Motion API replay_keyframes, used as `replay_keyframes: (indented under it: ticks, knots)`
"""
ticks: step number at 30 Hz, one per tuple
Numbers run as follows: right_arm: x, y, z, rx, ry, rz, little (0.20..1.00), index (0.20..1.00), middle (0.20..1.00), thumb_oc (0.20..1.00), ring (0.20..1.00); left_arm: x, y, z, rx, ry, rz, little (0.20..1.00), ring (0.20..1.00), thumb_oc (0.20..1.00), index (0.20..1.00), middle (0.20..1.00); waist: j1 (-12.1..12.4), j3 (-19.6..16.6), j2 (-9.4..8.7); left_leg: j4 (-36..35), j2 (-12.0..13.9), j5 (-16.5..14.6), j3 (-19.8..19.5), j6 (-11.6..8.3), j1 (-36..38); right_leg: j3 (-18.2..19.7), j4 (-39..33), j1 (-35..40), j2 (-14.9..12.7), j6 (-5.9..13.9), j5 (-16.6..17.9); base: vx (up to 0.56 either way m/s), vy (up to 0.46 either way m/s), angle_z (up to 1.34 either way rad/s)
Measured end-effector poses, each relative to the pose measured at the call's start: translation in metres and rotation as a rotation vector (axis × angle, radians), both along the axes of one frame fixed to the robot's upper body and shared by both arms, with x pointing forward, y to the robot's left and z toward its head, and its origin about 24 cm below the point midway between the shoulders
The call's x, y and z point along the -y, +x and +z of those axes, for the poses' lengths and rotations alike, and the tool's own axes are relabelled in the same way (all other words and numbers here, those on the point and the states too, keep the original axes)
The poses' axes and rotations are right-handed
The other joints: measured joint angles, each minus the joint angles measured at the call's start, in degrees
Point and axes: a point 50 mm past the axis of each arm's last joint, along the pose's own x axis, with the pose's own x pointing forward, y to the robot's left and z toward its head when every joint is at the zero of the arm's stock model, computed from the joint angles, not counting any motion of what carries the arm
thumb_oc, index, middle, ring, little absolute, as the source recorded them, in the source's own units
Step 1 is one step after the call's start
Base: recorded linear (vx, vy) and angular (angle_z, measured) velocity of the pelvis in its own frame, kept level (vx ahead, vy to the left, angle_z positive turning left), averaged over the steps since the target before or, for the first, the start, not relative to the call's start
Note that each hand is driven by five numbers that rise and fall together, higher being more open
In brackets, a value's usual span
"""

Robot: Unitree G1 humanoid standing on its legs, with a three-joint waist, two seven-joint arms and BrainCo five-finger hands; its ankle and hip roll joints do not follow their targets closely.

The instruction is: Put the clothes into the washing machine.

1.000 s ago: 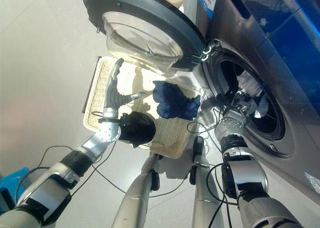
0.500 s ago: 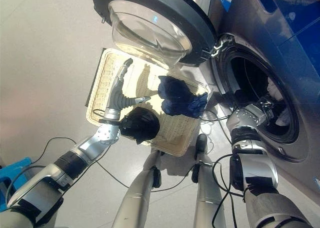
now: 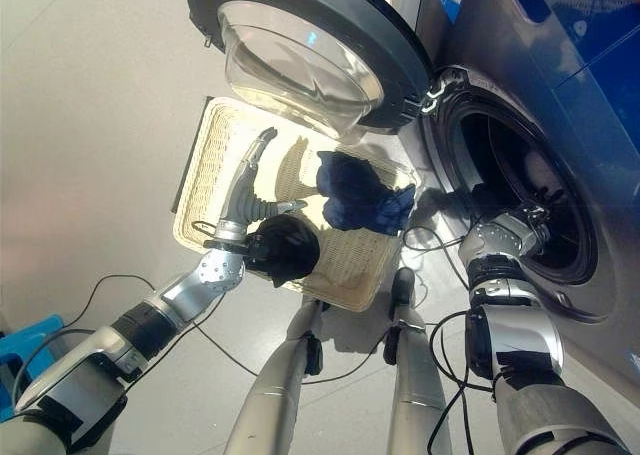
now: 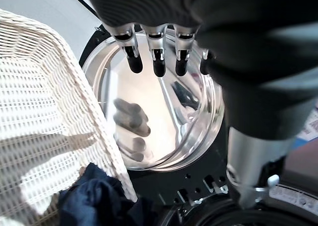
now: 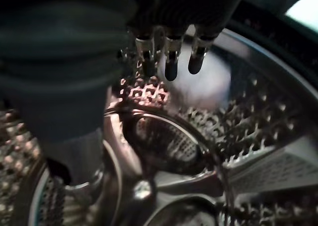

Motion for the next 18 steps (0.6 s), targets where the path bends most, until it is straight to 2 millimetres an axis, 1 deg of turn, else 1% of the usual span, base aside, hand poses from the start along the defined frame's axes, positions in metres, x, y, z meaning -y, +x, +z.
replay_keyframes:
  ticks: [4, 5, 7, 10, 12, 13, 15, 17, 18]
  knots:
    - [-0.001, 0.001, 0.001, 0.004, -0.008, 0.012, 1.000, 1.000, 1.000, 1.000, 1.000, 0.000, 0.001, -0.001, -0.014, 0.013, 0.007, 1.000, 1.000, 1.000, 1.000, 1.000, 0.0, 0.0, 0.00, 0.1, 0.0, 0.0, 0.0, 0.04, 0.0, 0.0, 0.1, 0.0, 0.0, 0.00, 0.0, 0.00, 0.000, 0.00]
    - [-0.001, 0.002, 0.003, 0.012, -0.027, 0.023, 1.000, 1.000, 1.000, 1.000, 1.000, 0.003, 0.001, -0.006, -0.037, 0.043, 0.003, 1.000, 1.000, 1.000, 1.000, 1.000, 0.0, 0.0, 0.01, 0.2, -0.1, 0.1, 0.0, 0.07, 0.0, 0.0, 0.3, 0.0, 0.0, 0.01, 0.0, 0.00, 0.000, 0.00]
    - [-0.003, 0.003, 0.004, -0.018, -0.061, 0.043, 1.000, 1.000, 1.000, 1.000, 1.000, 0.003, 0.003, -0.007, -0.053, 0.069, 0.014, 1.000, 1.000, 1.000, 1.000, 1.000, -0.1, 0.0, 0.05, 0.3, -0.1, 0.1, 0.1, 0.10, 0.0, 0.0, 0.1, -0.1, -0.1, 0.02, 0.0, 0.01, 0.038, 0.01]
    - [-0.005, 0.007, 0.010, -0.111, -0.191, 0.099, 1.000, 1.000, 1.000, 1.000, 1.000, 0.006, 0.009, -0.011, -0.089, 0.232, 0.049, 1.000, 1.000, 1.000, 1.000, 1.000, -0.1, 0.0, 0.07, 0.2, -0.1, 0.1, 0.8, 0.14, 0.0, 0.4, 0.2, -0.4, 0.0, 0.08, 0.1, 0.00, 0.032, -0.05]
    - [-0.012, 0.012, 0.016, -0.179, -0.324, 0.147, 1.000, 1.000, 1.000, 1.000, 1.000, 0.010, 0.011, -0.013, -0.074, 0.397, 0.074, 1.000, 1.000, 1.000, 1.000, 1.000, -0.3, 0.0, 0.07, 0.0, -0.2, 0.1, 1.4, 0.14, 0.0, 1.1, 0.2, -0.8, 0.1, 0.21, 0.2, 0.00, 0.047, -0.10]
    - [-0.014, 0.013, 0.017, -0.192, -0.359, 0.157, 1.000, 1.000, 1.000, 1.000, 1.000, 0.011, 0.012, -0.013, -0.061, 0.440, 0.080, 1.000, 1.000, 1.000, 1.000, 1.000, -0.6, 0.0, 0.07, -0.1, -0.2, 0.1, 1.4, 0.14, 0.0, 1.1, 0.2, -0.8, 0.1, 0.21, 0.2, 0.01, 0.062, -0.04]
    - [-0.024, 0.017, 0.023, -0.187, -0.432, 0.197, 1.000, 1.000, 1.000, 1.000, 1.000, 0.015, 0.015, -0.008, -0.030, 0.587, 0.100, 1.000, 1.000, 1.000, 1.000, 1.000, -1.7, 0.0, 0.07, -0.2, -0.2, 0.1, 1.6, 0.14, -0.2, 1.4, 0.1, -1.2, 0.1, 0.27, 0.2, 0.01, 0.065, -0.03]
    - [-0.027, 0.018, 0.024, -0.172, -0.445, 0.208, 1.000, 1.000, 1.000, 1.000, 1.000, 0.017, 0.017, -0.004, -0.026, 0.612, 0.110, 1.000, 1.000, 1.000, 1.000, 1.000, -2.0, 0.0, 0.07, -0.3, -0.3, 0.1, 1.9, 0.14, -0.3, 1.7, 0.1, -1.5, 0.1, 0.32, 0.2, 0.00, 0.032, -0.06]
    - [-0.039, 0.021, 0.022, -0.151, -0.453, 0.247, 1.000, 1.000, 1.000, 1.000, 1.000, 0.017, 0.024, 0.000, -0.030, 0.656, 0.151, 1.000, 1.000, 1.000, 1.000, 1.000, -3.1, 0.0, 0.08, -0.4, -0.2, 0.1, 2.2, 0.13, -0.7, 1.8, 0.1, -2.0, 0.1, 0.37, 0.3, 0.00, 0.026, -0.09]
